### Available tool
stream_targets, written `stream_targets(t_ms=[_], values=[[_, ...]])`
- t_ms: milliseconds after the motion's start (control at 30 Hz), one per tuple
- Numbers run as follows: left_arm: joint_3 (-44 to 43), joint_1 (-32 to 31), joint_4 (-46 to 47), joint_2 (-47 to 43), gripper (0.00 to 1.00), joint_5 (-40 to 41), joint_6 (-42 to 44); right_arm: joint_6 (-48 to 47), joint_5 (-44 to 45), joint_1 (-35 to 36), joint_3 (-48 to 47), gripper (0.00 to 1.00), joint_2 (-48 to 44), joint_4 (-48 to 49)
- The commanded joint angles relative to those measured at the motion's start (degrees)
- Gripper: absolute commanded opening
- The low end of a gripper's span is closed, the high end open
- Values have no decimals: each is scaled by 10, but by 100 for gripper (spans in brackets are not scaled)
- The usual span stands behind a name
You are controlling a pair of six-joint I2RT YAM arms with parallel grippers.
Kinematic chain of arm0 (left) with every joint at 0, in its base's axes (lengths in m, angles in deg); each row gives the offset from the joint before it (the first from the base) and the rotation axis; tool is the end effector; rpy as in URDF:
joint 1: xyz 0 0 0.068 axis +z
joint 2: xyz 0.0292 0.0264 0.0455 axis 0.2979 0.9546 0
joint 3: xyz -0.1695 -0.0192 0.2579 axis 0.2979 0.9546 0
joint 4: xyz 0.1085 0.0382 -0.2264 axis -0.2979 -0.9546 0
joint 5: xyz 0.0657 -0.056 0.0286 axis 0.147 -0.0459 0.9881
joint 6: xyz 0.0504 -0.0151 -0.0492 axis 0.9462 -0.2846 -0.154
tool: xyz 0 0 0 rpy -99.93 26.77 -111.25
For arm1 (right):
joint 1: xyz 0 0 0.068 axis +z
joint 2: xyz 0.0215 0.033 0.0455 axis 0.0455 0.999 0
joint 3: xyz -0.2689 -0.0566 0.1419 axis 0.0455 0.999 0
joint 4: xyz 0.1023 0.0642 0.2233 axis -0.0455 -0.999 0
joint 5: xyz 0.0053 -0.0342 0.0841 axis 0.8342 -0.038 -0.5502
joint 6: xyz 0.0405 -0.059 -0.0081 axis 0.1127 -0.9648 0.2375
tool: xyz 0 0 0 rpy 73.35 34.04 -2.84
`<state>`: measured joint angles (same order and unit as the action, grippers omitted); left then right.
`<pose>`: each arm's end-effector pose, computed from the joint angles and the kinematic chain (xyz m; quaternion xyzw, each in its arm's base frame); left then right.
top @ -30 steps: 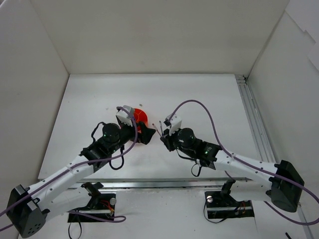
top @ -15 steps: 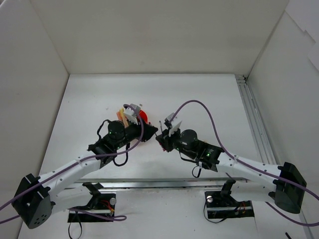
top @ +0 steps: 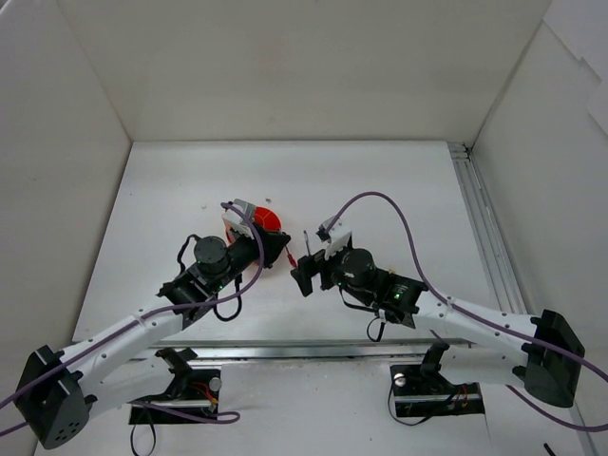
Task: Sort the stationery into containers
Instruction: Place the pen in the storage box.
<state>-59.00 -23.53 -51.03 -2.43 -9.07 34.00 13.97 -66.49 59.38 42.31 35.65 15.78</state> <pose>0.1674 -0.1565 0.3408 0.1248 0.6864 -0.4513 0.5564 0.1474 0.2120 0.3205 -0.2358 0.7018 0.3480 0.5751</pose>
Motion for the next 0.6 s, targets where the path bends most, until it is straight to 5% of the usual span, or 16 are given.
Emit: stream_targets(t_ms=[0, 167, 567], values=[[-30, 2, 45, -13, 0, 76, 52, 18, 71, 2, -39, 98, -25, -29], [-56, 15, 74, 31, 0, 161, 135, 36, 135, 2, -43, 98, -38, -87], [-101, 82, 162, 145, 0, 108, 228, 77, 201, 1, 3, 98, -91, -157]])
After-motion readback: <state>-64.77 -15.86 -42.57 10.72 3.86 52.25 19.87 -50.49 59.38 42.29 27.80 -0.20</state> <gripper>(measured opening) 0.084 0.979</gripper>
